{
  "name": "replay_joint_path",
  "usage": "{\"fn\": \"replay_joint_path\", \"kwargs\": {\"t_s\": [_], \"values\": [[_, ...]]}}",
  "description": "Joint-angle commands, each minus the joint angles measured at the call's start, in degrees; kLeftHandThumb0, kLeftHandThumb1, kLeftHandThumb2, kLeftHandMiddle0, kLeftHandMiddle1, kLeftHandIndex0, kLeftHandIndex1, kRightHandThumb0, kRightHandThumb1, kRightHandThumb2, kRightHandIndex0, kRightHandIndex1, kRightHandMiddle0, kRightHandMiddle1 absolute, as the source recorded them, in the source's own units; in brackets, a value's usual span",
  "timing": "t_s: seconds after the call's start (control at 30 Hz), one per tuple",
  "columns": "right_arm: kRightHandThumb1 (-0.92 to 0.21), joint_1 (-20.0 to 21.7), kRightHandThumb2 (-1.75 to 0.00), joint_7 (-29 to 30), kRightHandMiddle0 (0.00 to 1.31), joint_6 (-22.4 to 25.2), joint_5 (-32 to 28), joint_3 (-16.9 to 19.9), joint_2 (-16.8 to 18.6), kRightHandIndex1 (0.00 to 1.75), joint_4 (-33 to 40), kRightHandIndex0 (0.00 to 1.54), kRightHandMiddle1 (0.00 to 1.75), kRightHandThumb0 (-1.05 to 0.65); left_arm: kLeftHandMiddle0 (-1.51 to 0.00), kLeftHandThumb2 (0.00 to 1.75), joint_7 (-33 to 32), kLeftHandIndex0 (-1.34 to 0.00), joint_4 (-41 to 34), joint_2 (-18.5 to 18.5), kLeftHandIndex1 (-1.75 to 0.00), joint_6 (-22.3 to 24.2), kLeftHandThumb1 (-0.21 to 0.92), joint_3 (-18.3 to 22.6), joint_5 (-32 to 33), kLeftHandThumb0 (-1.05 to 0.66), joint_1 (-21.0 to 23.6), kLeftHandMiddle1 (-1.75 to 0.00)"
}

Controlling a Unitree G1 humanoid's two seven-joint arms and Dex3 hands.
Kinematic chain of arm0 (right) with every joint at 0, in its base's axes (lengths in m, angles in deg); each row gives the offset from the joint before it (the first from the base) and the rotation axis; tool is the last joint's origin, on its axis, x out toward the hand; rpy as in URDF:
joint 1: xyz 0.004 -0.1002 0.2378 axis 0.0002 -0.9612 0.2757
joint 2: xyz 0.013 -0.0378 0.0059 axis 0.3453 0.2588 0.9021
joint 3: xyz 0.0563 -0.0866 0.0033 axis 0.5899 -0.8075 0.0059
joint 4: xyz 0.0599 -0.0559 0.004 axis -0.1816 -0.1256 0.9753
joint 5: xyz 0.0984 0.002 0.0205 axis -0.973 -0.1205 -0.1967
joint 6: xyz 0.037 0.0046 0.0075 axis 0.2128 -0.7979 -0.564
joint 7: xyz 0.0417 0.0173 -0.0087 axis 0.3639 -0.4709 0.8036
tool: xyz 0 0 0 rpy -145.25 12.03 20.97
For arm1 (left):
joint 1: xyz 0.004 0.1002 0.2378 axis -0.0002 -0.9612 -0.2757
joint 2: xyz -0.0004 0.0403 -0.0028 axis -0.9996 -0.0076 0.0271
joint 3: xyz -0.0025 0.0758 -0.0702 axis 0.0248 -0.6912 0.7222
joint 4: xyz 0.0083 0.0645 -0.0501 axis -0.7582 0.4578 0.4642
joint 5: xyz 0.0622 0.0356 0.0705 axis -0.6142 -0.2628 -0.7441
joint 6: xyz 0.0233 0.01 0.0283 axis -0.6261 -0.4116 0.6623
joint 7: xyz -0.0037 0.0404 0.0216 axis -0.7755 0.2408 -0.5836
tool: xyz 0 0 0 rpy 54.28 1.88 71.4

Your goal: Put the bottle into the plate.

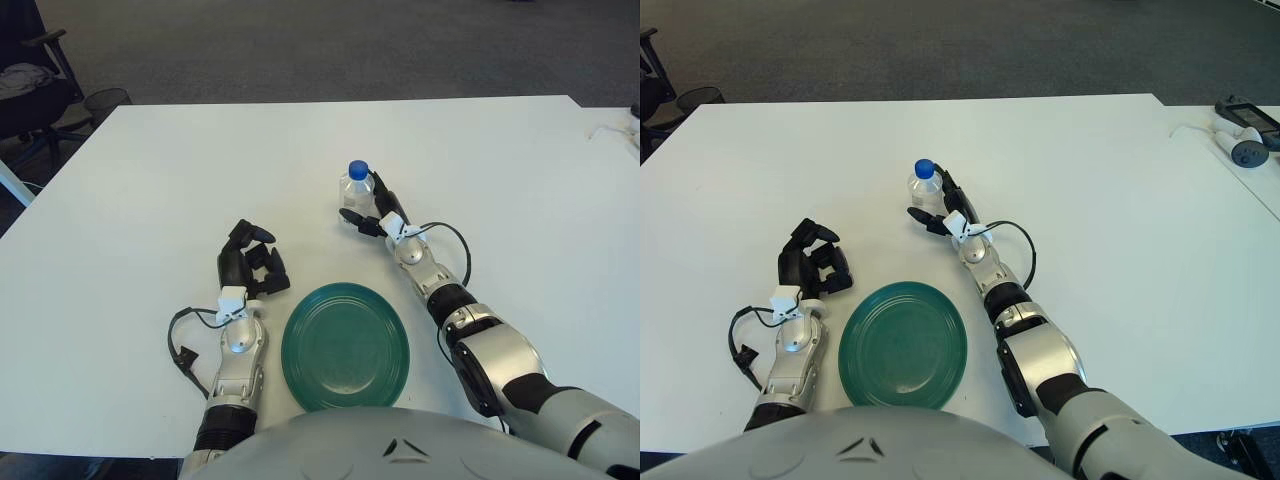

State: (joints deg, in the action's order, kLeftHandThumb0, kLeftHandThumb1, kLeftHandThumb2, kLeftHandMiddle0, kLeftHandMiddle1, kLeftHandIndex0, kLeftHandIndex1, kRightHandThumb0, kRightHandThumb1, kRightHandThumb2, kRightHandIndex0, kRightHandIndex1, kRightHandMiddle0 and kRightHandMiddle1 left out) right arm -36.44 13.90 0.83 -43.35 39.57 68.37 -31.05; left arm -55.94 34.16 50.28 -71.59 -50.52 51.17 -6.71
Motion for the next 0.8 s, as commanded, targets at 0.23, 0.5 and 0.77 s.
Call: {"fn": "replay_joint_path", "kwargs": {"t_s": [0.23,0.5,0.77], "values": [[-0.47,0.98,-0.71,5.36,0.59,-0.57,-4.92,5.74,3.44,1.65,-3.6,0.8,1.66,-0.62,-1.35,1.63,0.0,-0.82,2.83,2.11,-1.75,0.28,0.06,0.52,0.91,-0.58,-0.69,-1.75],[-0.23,0.91,-1.25,4.81,0.86,-0.66,-10.27,10.55,6.12,1.74,-4.6,1.11,1.74,-0.14,-1.35,1.63,0.12,-0.83,3.18,2.07,-1.75,-0.46,0.06,0.6,1.03,-0.59,-0.71,-1.75],[-0.22,0.55,-1.4,2.56,1.04,-1.11,-14.0,13.37,7.56,1.75,-4.44,1.27,1.75,-0.06,-1.36,1.64,0.54,-0.83,3.36,1.87,-1.75,0.12,0.06,0.83,1.67,-0.59,-0.51,-1.75]]}}
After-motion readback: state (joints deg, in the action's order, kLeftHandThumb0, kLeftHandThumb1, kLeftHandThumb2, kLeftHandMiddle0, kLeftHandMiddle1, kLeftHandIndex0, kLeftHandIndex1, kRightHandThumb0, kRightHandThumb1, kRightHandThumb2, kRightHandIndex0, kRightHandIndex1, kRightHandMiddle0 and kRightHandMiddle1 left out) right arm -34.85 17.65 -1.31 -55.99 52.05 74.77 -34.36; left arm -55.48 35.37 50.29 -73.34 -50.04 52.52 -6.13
